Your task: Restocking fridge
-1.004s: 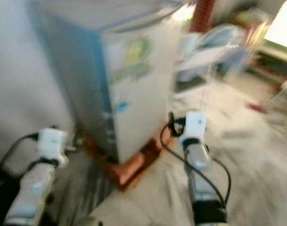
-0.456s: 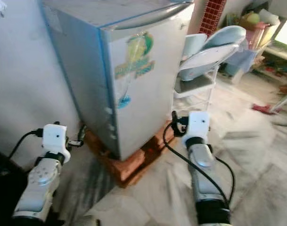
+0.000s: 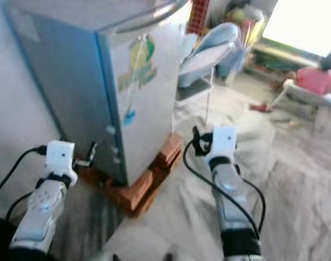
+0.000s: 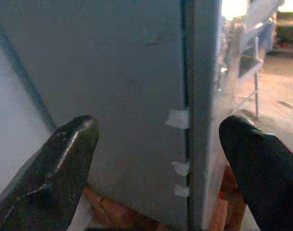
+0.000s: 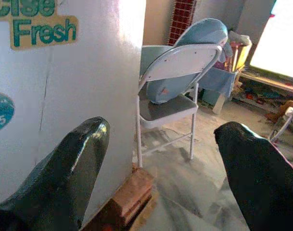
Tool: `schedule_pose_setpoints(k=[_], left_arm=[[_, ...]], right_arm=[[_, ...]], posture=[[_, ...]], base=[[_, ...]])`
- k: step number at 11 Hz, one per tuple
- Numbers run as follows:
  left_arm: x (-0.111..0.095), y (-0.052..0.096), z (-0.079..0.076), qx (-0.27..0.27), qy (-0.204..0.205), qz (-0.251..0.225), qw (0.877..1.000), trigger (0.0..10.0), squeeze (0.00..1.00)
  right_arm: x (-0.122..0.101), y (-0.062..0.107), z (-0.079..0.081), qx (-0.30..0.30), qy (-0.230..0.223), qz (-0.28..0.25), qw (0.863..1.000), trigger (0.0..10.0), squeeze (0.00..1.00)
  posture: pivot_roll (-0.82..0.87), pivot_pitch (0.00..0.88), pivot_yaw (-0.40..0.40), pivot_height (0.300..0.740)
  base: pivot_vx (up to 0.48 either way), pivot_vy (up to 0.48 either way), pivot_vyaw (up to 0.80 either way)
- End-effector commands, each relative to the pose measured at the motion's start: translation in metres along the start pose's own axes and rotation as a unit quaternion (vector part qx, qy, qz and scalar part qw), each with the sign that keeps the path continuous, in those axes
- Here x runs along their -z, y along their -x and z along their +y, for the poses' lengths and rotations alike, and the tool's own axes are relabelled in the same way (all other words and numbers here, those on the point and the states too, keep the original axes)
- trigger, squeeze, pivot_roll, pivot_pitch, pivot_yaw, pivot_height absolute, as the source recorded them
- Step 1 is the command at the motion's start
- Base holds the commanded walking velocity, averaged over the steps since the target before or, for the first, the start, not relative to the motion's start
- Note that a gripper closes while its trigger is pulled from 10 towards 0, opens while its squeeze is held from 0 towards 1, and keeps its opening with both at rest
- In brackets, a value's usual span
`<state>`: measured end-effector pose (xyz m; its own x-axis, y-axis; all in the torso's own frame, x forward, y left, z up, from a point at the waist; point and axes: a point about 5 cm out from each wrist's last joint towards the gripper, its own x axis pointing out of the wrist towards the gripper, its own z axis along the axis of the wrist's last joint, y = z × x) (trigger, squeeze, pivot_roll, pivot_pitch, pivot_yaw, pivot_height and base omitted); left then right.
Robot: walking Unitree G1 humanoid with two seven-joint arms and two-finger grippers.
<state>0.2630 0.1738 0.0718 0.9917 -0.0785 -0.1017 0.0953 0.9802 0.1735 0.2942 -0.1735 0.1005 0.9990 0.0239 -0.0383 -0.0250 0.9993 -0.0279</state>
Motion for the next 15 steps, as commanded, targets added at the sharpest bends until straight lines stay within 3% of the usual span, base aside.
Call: schedule_pose_setpoints(k=[1, 2, 3, 8, 10, 11, 15], left_arm=[[-0.004, -0.001, -0.009, 0.016, -0.009, -0.011, 1.0, 10.0, 0.0], [-0.005, -0.002, -0.014, 0.025, -0.016, -0.014, 0.999, 10.0, 0.0], [-0.009, 0.001, -0.02, 0.057, 0.011, -0.029, 0.998, 10.0, 0.0], [-0.011, 0.003, -0.026, 0.076, 0.013, -0.03, 0.997, 10.0, 0.0], [-0.012, 0.004, -0.024, 0.069, 0.01, -0.034, 0.997, 10.0, 0.0], [-0.013, 0.002, -0.02, 0.036, -0.016, -0.038, 0.999, 10.0, 0.0], [-0.013, 0.001, -0.02, 0.055, 0.02, -0.032, 0.998, 10.0, 0.0]], right_arm=[[-0.002, 0.0, -0.01, 0.016, 0.009, -0.002, 1.0, 10.0, 0.0], [-0.002, 0.0, -0.012, 0.019, 0.008, -0.001, 1.0, 10.0, 0.0], [-0.002, 0.0, -0.011, 0.02, 0.008, -0.002, 1.0, 10.0, 0.0], [-0.002, 0.0, -0.01, 0.022, 0.008, -0.001, 1.0, 10.0, 0.0], [0.0, 0.0, -0.01, 0.021, 0.008, 0.003, 1.0, 10.0, 0.0], [0.0, 0.001, -0.01, 0.021, 0.009, 0.003, 1.0, 10.0, 0.0], [-0.001, 0.0, -0.009, 0.02, 0.009, 0.002, 1.0, 10.0, 0.0]], posture=[[0.07, 0.0, -0.039, 0.74], [0.07, 0.0, -0.038, 0.74], [0.07, 0.0, -0.036, 0.74], [0.07, 0.0, -0.034, 0.74], [0.07, 0.0, -0.036, 0.74], [0.07, 0.0, -0.038, 0.74], [0.07, 0.0, -0.038, 0.74]], base=[[0.0, 0.0, 0.0], [0.0, 0.0, 0.0], [0.266, 0.0, 0.0], [0.38, 0.0, 0.0], [0.0, 0.0, -0.8], [0.0, 0.0, -0.8], [0.0, 0.0, -0.8]])
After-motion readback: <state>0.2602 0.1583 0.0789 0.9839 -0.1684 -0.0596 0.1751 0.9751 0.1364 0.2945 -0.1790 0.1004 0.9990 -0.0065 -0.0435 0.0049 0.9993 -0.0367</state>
